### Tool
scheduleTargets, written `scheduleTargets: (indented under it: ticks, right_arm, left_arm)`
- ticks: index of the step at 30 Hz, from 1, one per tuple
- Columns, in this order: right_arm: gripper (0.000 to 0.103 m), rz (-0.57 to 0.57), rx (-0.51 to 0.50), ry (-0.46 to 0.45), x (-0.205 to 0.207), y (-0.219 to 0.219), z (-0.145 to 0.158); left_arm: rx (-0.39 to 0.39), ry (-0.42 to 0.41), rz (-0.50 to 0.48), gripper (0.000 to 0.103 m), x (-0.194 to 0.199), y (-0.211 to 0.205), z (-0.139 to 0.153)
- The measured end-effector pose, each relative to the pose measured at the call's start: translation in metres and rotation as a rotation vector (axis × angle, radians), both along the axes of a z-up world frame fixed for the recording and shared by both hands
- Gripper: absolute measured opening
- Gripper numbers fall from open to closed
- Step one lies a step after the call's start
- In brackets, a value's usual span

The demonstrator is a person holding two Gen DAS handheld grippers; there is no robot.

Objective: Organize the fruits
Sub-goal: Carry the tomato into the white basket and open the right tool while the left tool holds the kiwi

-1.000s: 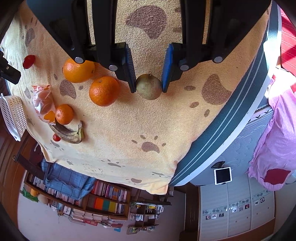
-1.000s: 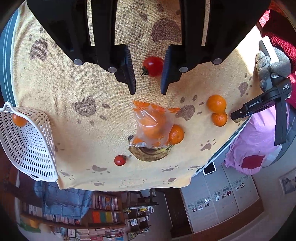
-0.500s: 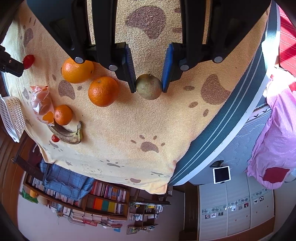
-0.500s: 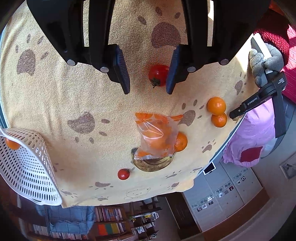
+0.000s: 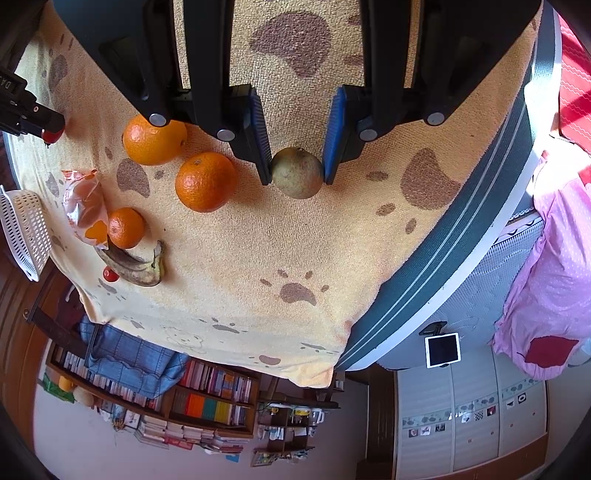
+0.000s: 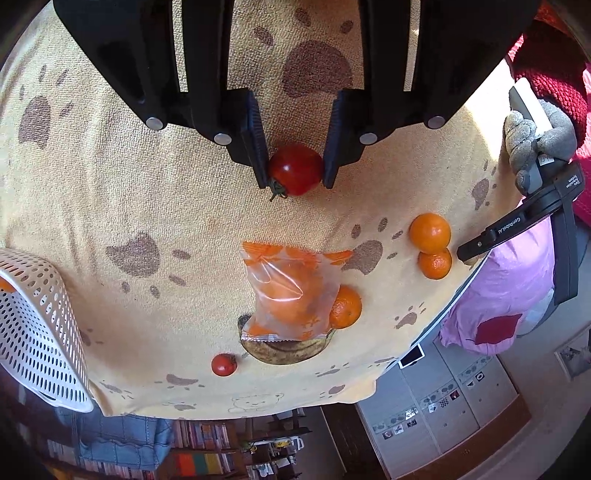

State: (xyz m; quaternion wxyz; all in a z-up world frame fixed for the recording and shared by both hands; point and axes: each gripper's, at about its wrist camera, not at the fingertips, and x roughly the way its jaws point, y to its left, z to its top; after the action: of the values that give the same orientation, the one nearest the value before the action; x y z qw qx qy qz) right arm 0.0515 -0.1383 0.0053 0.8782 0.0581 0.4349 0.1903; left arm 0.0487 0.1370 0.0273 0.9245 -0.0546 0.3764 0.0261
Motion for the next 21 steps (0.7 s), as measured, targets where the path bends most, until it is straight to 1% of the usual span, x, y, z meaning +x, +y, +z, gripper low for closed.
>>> scheduleTargets:
  ticks: [5, 13, 16, 21]
  right_arm:
    - [0.03, -0.051, 0.023, -0.047, -0.002, -0.019, 0.018]
    - [0.03, -0.181, 0.035, -0.143, 0.006, -0.07, 0.052]
    - [0.03, -0.238, 0.033, -0.167, 0.011, -0.092, 0.062]
    - [0.03, -0.32, 0.028, -0.198, 0.023, -0.126, 0.073]
  left_arm:
    - [0.0, 0.002, 0.002, 0.028, 0.0, 0.0, 0.0]
    - [0.021, 0.02, 0.012, 0.028, 0.003, -0.002, 0.001]
    - [0.025, 0.01, 0.022, 0.028, 0.003, -0.003, 0.004]
    - [0.009, -0.005, 0.035, 0.028, 0.003, -0.003, 0.012]
